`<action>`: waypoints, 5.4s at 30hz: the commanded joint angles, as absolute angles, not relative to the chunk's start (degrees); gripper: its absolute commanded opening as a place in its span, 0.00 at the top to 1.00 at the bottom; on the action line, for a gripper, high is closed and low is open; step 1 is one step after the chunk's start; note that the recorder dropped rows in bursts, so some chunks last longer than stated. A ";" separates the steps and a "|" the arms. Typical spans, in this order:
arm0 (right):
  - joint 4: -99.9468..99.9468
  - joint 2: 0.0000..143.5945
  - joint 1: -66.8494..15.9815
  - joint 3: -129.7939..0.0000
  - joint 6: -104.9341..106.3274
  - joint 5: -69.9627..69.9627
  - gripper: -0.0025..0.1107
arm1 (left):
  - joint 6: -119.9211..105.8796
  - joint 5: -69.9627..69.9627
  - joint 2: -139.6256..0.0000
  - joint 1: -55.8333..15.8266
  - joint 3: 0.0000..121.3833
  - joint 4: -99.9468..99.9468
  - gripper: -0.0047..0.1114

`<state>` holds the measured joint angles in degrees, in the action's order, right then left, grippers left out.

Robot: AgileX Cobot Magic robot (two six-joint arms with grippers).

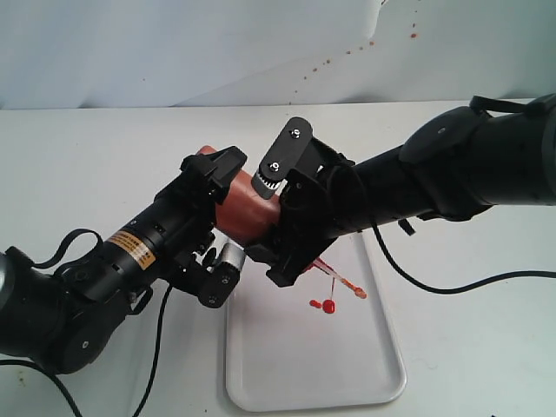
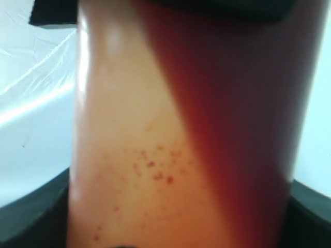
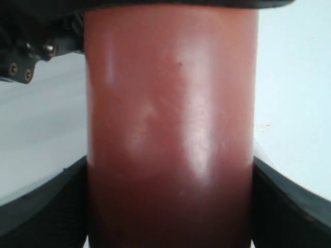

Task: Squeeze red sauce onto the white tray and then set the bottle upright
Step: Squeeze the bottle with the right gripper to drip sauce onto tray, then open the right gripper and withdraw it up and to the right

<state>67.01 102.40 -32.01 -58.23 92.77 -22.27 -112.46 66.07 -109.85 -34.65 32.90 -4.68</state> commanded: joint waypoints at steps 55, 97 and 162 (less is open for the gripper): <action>68.98 102.46 -32.10 -58.12 92.48 -23.46 0.98 | -111.00 69.96 -108.83 -34.93 33.29 -4.73 0.96; 39.96 81.29 -31.99 -58.12 75.60 -25.99 0.05 | -111.00 69.96 -108.83 -34.93 33.29 -5.61 0.96; -0.87 43.63 -31.87 -25.83 18.89 5.35 0.98 | -109.56 69.96 -108.83 -34.93 33.29 -5.46 0.96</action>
<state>-1.17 43.81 -32.01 -26.19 14.31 4.27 -111.56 66.07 -109.85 -34.65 32.90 -4.70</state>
